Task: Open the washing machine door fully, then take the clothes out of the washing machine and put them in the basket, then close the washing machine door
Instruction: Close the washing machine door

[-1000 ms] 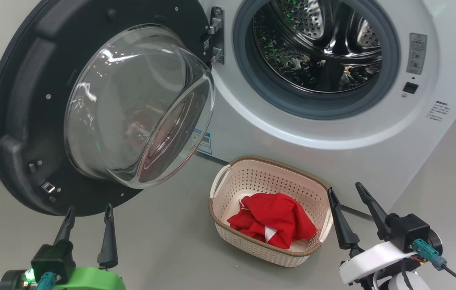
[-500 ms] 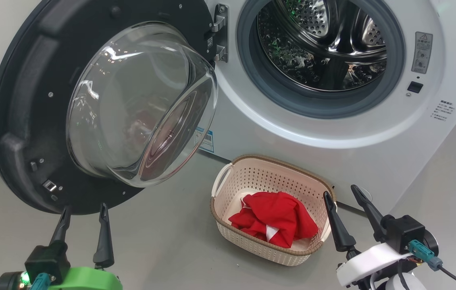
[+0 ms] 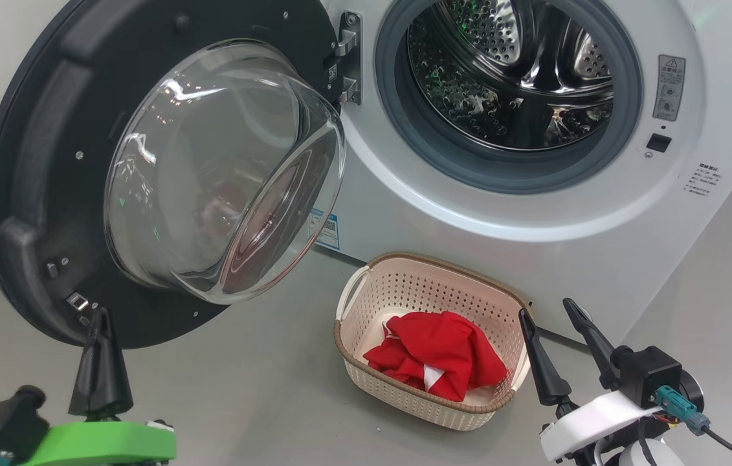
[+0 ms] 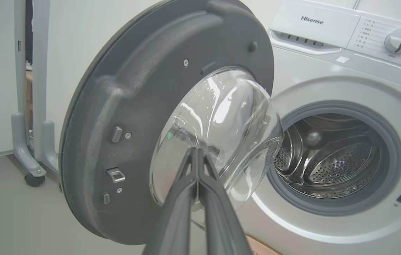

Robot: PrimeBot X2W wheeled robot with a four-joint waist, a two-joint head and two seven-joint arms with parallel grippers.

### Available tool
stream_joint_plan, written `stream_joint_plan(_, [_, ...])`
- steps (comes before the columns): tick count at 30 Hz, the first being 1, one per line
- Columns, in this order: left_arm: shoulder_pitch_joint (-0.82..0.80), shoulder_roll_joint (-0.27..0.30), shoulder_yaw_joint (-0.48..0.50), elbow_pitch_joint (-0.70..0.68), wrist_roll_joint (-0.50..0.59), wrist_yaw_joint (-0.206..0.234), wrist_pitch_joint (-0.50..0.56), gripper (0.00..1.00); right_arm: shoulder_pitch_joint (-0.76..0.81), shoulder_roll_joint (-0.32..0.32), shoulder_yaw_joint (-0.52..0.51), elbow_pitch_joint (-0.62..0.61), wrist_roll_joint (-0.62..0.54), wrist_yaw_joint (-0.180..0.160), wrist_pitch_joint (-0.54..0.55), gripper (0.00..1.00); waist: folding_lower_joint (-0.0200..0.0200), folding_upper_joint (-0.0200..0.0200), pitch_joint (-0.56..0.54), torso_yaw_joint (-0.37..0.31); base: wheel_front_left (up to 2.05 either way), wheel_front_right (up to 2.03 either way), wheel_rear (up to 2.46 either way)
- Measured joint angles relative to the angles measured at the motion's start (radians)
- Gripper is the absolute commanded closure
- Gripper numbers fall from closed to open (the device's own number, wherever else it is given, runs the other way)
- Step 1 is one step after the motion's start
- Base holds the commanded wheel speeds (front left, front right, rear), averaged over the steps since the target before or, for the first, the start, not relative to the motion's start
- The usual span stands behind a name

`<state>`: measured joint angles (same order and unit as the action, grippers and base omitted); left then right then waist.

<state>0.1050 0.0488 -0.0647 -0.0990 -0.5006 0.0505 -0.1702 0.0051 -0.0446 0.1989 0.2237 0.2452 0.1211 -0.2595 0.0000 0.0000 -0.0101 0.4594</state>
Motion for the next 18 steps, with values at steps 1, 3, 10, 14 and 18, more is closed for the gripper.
stream_joint_plan(1, [-0.001, -0.001, 0.008, -0.011, -0.054, -0.010, -0.004, 1.00, 0.000, 0.000, 0.000, 0.000, 0.000, 0.000, 0.000, 0.00, 0.0000, 0.0000, -0.001, 0.000, 0.00, 0.00, 0.00])
stream_joint_plan(3, [-0.004, -0.003, 0.028, -0.037, -0.154, -0.032, -0.016, 1.00, 0.000, 0.000, 0.000, 0.000, 0.000, 0.000, 0.000, 0.00, 0.0000, 0.0000, -0.003, 0.001, 0.00, 0.00, 0.00])
stream_joint_plan(10, [-0.068, -0.004, 0.092, -0.118, -0.556, -0.082, -0.027, 1.00, 0.000, 0.000, 0.000, -0.002, 0.000, 0.000, 0.000, 0.00, 0.0000, 0.0000, 0.003, 0.002, 0.00, 0.00, 0.00])
stream_joint_plan(14, [-0.120, -0.006, 0.166, -0.158, -0.632, -0.110, -0.029, 1.00, 0.000, 0.000, 0.002, -0.006, 0.000, 0.000, 0.000, 0.00, 0.0000, 0.0000, 0.012, 0.001, 0.00, 0.00, 0.00])
stream_joint_plan(18, [-0.170, -0.005, 0.238, -0.169, -0.664, -0.112, -0.009, 1.00, -0.002, 0.000, 0.003, -0.010, -0.002, 0.000, 0.000, 0.00, 0.0000, 0.0000, 0.026, -0.002, 0.00, 0.00, 0.00])
